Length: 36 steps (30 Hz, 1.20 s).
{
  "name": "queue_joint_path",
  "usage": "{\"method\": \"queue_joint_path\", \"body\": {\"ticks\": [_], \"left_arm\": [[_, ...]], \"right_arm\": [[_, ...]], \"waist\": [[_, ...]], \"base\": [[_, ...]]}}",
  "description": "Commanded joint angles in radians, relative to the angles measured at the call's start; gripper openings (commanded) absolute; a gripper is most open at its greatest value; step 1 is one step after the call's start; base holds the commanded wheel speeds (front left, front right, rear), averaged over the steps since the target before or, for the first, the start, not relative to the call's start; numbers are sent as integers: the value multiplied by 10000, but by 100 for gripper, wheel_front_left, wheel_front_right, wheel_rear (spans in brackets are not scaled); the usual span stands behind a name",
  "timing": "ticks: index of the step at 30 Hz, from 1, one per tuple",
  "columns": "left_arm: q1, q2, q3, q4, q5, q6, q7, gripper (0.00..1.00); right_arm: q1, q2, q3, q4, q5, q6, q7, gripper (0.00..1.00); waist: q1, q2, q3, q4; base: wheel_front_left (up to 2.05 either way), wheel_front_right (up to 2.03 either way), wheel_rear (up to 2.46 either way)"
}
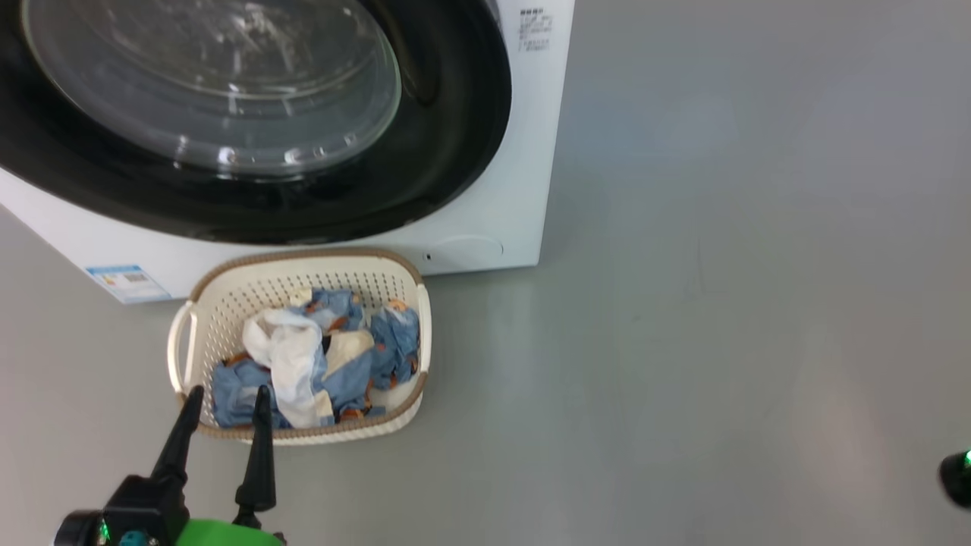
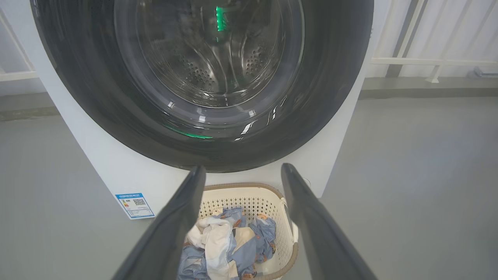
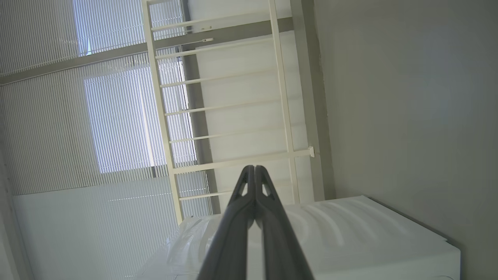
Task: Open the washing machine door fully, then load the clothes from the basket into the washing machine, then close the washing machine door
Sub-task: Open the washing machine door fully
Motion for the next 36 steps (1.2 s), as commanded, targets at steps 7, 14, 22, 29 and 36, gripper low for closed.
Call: {"method": "queue_joint_path", "body": {"ticks": [7,14,22,29,36], "left_arm": [[-668,118,202,-539,122,143,-65,100],[-894,118,-26,-916,72,336,-65,100],[-1076,118,-458,-1211,4,514,-65,100],[-1101,118,-588,-1270,-57,703,-65,100],[-1080,118,-784,-1234,-111,803,-65,100]], "right_arm": [[-1860,-1129,-971,1051,-220,16,1814,0],[-3747,-1980,-1070,1823,-992,16,3186,0],[-5332,-2436,-494,2175,-1592,16,4491,0],[-6442,-2289,460,1970,-2288,16,5049,0],[-7314,-1929,1482,1709,-2881,16,5425,0]], "waist": [[0,-1,1424,259],[0,-1,2485,620],[0,-1,3189,1179],[0,-1,3400,1399],[0,-1,3442,1606]], "base": [[0,0,0],[0,0,0],[0,0,0],[0,0,0],[0,0,0]]}}
